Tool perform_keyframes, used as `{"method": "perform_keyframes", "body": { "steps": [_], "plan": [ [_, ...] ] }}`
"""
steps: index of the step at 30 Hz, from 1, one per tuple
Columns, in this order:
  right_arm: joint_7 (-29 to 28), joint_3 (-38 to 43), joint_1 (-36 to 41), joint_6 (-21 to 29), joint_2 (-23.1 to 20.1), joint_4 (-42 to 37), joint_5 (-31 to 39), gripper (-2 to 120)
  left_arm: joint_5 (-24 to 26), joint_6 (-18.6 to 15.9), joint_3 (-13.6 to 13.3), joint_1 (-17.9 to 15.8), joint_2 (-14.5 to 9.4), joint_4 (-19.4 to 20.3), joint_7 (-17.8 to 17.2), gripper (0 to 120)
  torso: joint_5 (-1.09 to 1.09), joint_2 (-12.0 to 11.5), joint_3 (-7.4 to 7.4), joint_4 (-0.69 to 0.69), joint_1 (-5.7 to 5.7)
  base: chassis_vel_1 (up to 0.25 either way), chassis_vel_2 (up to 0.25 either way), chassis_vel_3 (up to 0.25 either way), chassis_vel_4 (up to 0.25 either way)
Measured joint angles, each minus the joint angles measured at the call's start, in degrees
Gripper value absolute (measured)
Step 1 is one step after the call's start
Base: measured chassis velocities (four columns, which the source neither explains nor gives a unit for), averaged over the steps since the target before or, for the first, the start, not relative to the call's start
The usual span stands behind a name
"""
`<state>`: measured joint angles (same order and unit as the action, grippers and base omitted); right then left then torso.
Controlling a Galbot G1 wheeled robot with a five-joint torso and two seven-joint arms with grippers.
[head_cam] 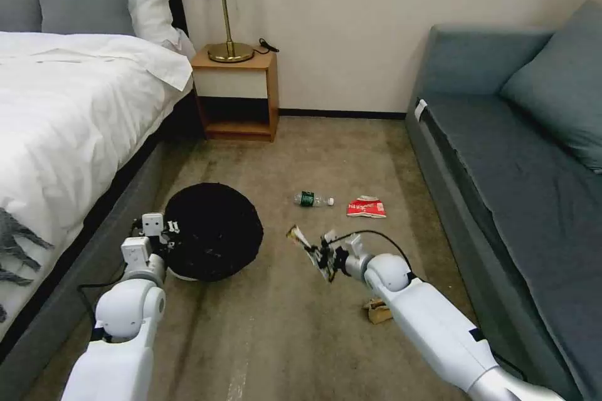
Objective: Pick up the trash bin, then pick up the garbage on the floor and place it into the trash bin.
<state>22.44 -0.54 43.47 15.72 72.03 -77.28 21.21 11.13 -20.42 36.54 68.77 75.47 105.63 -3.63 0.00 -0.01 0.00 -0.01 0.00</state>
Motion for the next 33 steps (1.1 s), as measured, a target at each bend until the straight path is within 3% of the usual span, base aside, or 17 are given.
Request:
{"method": "perform_keyframes", "body": {
  "steps": [6,7,11,18,24,33],
  "plan": [
    [-1.73,-0.84,0.59,-1.38,1.81,-6.42,7.05,0,-0.38,0.39,-1.37,-0.64,0.02,-0.72,0.01,4,-0.02,0.00,0.00,0.00,0.00,0.000,0.000,0.000,0.000],
    [-3.26,-2.47,0.41,-4.19,2.93,-7.05,9.20,0,-0.69,0.58,-1.78,-0.73,0.09,-0.99,0.04,4,0.00,0.00,0.00,0.00,0.00,0.000,0.000,0.000,0.000],
    [-5.68,-5.53,-0.25,-7.48,5.84,-6.76,12.65,0,-1.26,0.75,-2.69,-0.84,0.57,-1.18,0.03,4,0.01,0.00,0.00,0.02,0.00,0.000,0.000,0.000,0.000],
    [-8.12,-8.29,-1.93,-9.78,10.22,-3.18,13.41,0,-2.67,1.00,-3.90,-0.94,1.41,-1.12,0.02,4,0.00,0.00,0.00,0.01,0.00,0.000,0.000,0.000,0.000],
    [-10.23,-8.79,-2.58,-11.25,12.71,1.90,11.04,-2,-3.19,0.87,-5.18,-0.54,2.14,1.42,-0.18,4,0.00,0.01,0.00,0.01,0.00,0.000,0.000,0.000,0.000],
    [-10.60,-8.10,-0.85,-11.98,11.14,3.50,7.76,28,-3.36,0.79,-5.28,-0.10,2.15,1.71,-0.32,4,0.00,0.01,0.00,0.00,0.00,0.000,0.000,0.000,0.000]
  ]
}}
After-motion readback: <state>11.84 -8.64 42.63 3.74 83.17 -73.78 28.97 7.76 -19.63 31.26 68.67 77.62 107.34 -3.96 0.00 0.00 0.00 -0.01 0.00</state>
